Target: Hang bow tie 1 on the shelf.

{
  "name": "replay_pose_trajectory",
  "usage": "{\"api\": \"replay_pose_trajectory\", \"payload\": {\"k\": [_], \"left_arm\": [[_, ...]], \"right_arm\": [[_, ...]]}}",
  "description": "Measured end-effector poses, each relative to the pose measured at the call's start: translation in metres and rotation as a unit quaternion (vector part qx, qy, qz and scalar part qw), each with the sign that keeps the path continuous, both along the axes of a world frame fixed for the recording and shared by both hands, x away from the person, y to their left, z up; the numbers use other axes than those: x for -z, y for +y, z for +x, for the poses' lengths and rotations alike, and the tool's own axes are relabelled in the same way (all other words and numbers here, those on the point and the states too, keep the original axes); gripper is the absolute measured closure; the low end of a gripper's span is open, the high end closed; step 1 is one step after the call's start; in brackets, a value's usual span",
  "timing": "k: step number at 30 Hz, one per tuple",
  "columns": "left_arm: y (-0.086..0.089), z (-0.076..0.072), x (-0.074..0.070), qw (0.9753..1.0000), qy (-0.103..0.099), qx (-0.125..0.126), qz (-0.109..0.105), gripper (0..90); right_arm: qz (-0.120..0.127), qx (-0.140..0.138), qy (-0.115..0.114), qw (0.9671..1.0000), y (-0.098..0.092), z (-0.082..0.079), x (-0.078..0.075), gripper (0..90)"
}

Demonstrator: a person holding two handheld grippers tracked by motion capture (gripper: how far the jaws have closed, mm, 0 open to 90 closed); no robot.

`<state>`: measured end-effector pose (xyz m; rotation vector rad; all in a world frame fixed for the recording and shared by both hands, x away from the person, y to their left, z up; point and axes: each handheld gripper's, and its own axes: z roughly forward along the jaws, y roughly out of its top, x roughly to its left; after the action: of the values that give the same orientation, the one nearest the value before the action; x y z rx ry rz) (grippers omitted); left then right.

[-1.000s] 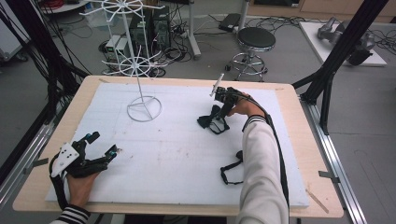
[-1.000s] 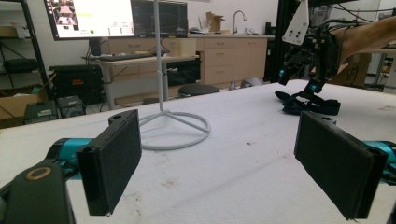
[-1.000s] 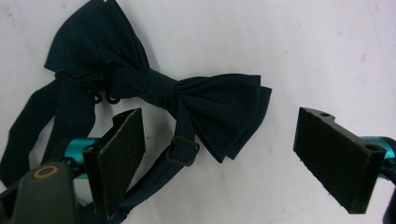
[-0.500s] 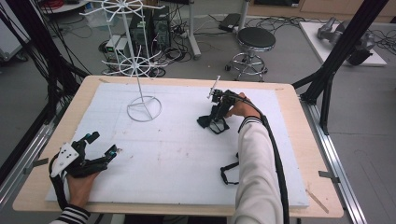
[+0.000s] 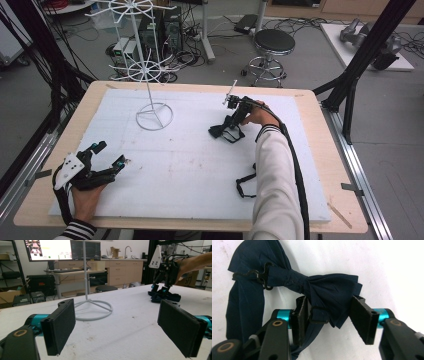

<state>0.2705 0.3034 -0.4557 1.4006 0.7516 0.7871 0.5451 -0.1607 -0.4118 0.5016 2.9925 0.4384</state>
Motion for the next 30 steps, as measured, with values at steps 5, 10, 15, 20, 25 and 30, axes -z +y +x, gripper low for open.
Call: {"api": "replay_pose_trajectory", "payload": {"k": [5, 10, 15, 20, 25, 30], "left_arm": [[0.000, 0.000, 0.000, 1.0000, 0.000, 0.000, 0.000, 15.3], [0.000, 0.000, 0.000, 1.0000, 0.000, -0.001, 0.000, 15.2], [0.000, 0.000, 0.000, 1.0000, 0.000, -0.001, 0.000, 15.2], [0.001, 0.000, 0.000, 1.0000, 0.000, -0.001, 0.000, 15.2], [0.001, 0.000, 0.000, 1.0000, 0.001, -0.002, -0.002, 15.2], [0.001, 0.000, 0.000, 1.0000, 0.001, -0.001, -0.003, 15.2]], "right_arm": [[-0.005, 0.004, 0.001, 1.0000, -0.001, 0.000, -0.001, 61.5], [-0.030, 0.007, 0.000, 0.9995, 0.003, -0.002, -0.005, 84.0], [-0.032, 0.017, 0.005, 0.9993, 0.005, -0.004, -0.006, 86.2], [-0.026, 0.013, 0.010, 0.9995, 0.006, -0.005, -0.006, 86.3], [-0.016, 0.011, 0.012, 0.9997, 0.008, -0.008, -0.009, 86.3], [-0.004, 0.008, 0.005, 0.9999, 0.008, -0.013, -0.018, 86.2]]}}
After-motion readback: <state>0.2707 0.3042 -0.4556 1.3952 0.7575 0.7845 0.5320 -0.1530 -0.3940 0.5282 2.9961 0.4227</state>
